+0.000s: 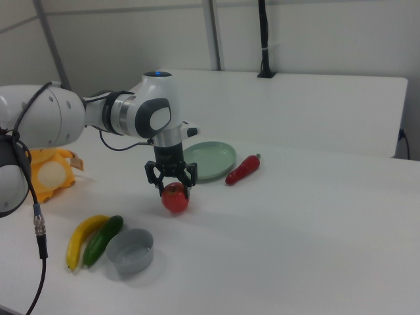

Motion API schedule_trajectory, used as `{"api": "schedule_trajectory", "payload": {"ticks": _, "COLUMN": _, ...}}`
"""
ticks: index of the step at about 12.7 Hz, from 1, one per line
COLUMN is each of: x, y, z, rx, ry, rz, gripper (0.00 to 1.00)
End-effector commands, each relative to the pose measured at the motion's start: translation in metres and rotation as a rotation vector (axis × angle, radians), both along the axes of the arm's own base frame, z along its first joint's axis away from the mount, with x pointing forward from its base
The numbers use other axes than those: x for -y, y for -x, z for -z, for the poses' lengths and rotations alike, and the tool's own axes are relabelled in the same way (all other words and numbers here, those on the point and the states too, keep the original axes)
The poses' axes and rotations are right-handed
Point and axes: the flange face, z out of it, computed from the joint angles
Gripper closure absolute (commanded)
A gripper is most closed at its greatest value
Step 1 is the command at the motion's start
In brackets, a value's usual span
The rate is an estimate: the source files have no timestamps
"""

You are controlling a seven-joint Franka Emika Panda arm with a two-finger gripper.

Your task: Red apple placed in the center of the desktop

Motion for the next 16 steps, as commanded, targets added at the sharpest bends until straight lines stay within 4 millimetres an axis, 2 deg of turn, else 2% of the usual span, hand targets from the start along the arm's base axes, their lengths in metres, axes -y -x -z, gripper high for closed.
{"api": "schedule_trajectory", "payload": {"ticks": 1, "x": 0.003, "y": -0.004, "z": 0.009, "rx": 0.013, "ry": 0.005, "rz": 0.006, "gripper": 0.63}}
{"api": "schedule_trajectory", "payload": {"ticks": 2, "x": 0.004, "y": -0.004, "z": 0.009, "rx": 0.013, "ry": 0.005, "rz": 0.007, "gripper": 0.27}}
{"api": "schedule_trajectory", "payload": {"ticks": 3, "x": 0.004, "y": -0.004, "z": 0.009, "rx": 0.013, "ry": 0.005, "rz": 0.013, "gripper": 0.06}}
{"api": "schedule_trajectory", "payload": {"ticks": 4, "x": 0.004, "y": -0.004, "z": 0.008, "rx": 0.015, "ry": 0.006, "rz": 0.016, "gripper": 0.0}}
{"api": "schedule_trajectory", "payload": {"ticks": 9, "x": 0.003, "y": -0.004, "z": 0.002, "rx": 0.021, "ry": 0.006, "rz": 0.018, "gripper": 0.0}}
{"api": "schedule_trajectory", "payload": {"ticks": 11, "x": 0.004, "y": -0.003, "z": -0.012, "rx": 0.036, "ry": 0.005, "rz": 0.019, "gripper": 0.0}}
{"api": "schedule_trajectory", "payload": {"ticks": 12, "x": 0.004, "y": -0.002, "z": -0.029, "rx": 0.058, "ry": 0.002, "rz": 0.022, "gripper": 0.0}}
{"api": "schedule_trajectory", "payload": {"ticks": 13, "x": 0.006, "y": 0.001, "z": -0.054, "rx": 0.087, "ry": 0.001, "rz": 0.026, "gripper": 0.0}}
{"api": "schedule_trajectory", "payload": {"ticks": 16, "x": 0.008, "y": 0.028, "z": -0.137, "rx": 0.116, "ry": -0.003, "rz": 0.113, "gripper": 0.0}}
